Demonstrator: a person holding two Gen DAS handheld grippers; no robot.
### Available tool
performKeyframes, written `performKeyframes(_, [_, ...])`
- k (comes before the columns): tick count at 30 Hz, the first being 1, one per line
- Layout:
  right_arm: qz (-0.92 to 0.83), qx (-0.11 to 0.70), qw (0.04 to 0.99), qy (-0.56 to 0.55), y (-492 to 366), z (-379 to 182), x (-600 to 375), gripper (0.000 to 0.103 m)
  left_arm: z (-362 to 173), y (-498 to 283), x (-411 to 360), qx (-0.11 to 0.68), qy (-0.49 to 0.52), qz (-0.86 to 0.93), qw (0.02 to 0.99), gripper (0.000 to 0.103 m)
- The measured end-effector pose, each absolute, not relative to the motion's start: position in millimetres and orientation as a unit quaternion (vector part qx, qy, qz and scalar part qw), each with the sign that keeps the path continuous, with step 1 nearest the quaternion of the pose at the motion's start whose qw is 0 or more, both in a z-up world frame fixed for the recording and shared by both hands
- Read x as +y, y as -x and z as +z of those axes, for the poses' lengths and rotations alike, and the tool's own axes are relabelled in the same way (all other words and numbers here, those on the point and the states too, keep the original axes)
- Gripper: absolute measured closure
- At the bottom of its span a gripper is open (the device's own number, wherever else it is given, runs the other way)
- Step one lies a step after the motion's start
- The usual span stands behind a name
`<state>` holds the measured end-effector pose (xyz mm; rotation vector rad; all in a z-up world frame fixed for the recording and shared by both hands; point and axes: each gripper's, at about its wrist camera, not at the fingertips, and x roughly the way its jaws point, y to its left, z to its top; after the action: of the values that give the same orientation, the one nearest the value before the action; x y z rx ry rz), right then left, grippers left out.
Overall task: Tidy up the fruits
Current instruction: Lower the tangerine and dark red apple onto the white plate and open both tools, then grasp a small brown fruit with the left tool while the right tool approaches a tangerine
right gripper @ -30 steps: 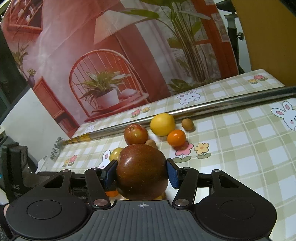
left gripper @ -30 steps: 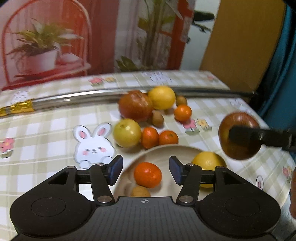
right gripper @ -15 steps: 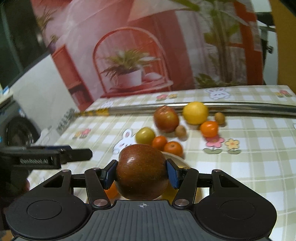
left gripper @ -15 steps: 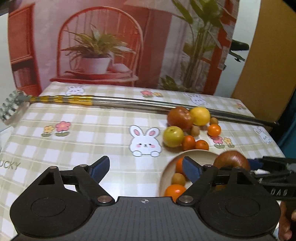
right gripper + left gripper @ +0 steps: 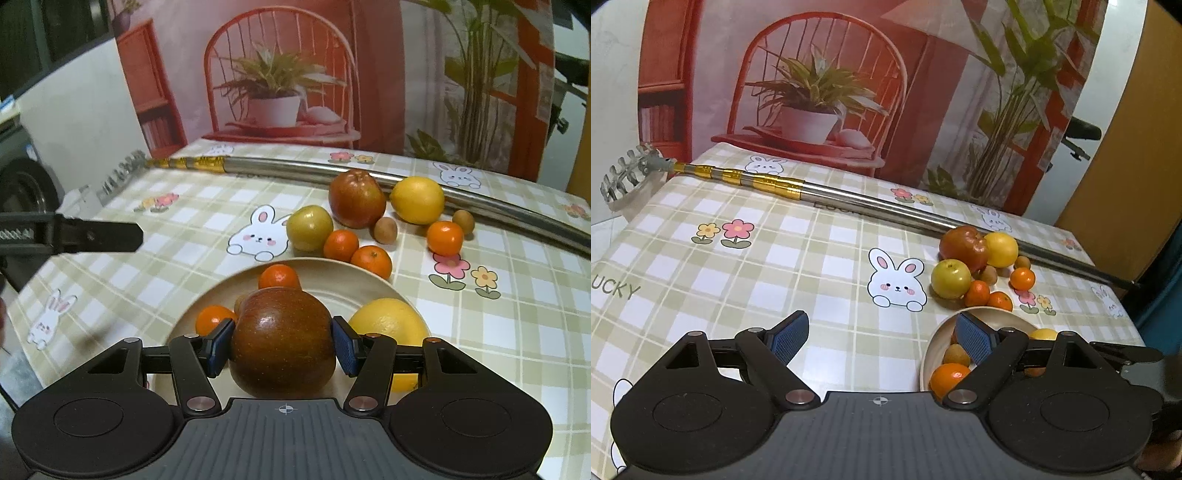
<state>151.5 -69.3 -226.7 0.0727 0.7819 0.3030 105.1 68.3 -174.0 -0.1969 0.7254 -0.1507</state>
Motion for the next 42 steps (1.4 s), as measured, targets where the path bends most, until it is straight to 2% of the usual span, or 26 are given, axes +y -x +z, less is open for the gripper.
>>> performKeyframes(16, [0.157,0.379,0.912,0.004,-158,-235,-56,0.05,-178,-104,64,0.357,0.089,-0.076,0.927,0.014])
performKeyframes(21, [0.166,0.371,0.914,0.002,-154,-231,-57,0.045,-178,-102,60,0.361,0.08,-0.074,0.926,0.014])
performKeyframes(35, [0.138,0.307,0.94,-0.044,-139,-199,-94,0.046,-176,-102,54,0.366,0.063,-0.074,0.926,0.014])
performKeyframes(42, [0.108,0.273,0.954,-0.055,-142,-180,-127,0.046,-154,-109,52,0.345,0.037,-0.065,0.936,0.014])
